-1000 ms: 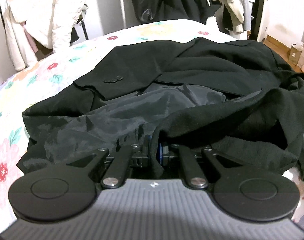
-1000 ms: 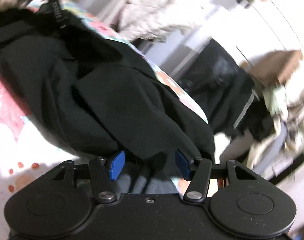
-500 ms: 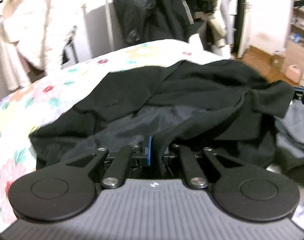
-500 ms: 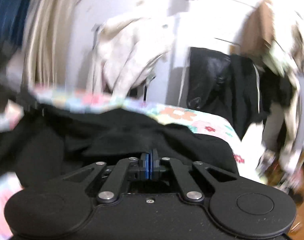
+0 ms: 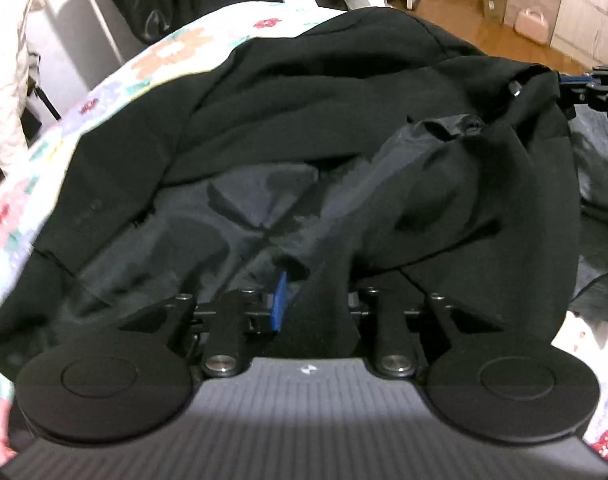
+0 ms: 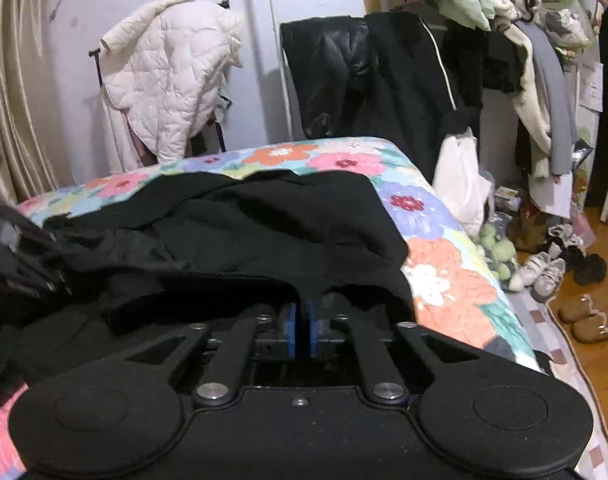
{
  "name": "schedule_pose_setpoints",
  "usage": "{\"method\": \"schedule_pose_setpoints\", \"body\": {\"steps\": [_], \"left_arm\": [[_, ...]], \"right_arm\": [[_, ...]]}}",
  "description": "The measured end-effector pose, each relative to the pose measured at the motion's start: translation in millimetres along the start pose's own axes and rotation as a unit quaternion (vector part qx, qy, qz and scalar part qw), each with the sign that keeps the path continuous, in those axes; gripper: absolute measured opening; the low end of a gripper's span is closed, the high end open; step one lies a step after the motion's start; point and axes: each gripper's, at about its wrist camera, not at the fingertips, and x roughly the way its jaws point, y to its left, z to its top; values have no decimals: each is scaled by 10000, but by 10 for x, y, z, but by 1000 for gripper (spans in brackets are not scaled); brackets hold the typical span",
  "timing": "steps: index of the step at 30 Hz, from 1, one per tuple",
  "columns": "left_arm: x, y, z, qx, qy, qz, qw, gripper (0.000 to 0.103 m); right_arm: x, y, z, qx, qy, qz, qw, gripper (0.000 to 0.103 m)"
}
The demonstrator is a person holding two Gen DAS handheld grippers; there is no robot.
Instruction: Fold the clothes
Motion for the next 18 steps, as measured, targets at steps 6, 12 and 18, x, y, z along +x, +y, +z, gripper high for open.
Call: {"method": "schedule_pose_setpoints", "body": {"steps": [6,12,18], "left_arm": [[-300,183,-329,-383,-823,-48,9959,33],[-1074,206,-1315,-2196,-1702,632,9585,61],[-1578,-296,-1753,-1476,-1255,1449,9703,61]], "right_arm": [[188,191,115,-429,-76,288,9986,56],[403,116,65,200,134,488,9985,5],[221,-103,65,657,4,79,9978,2]]}}
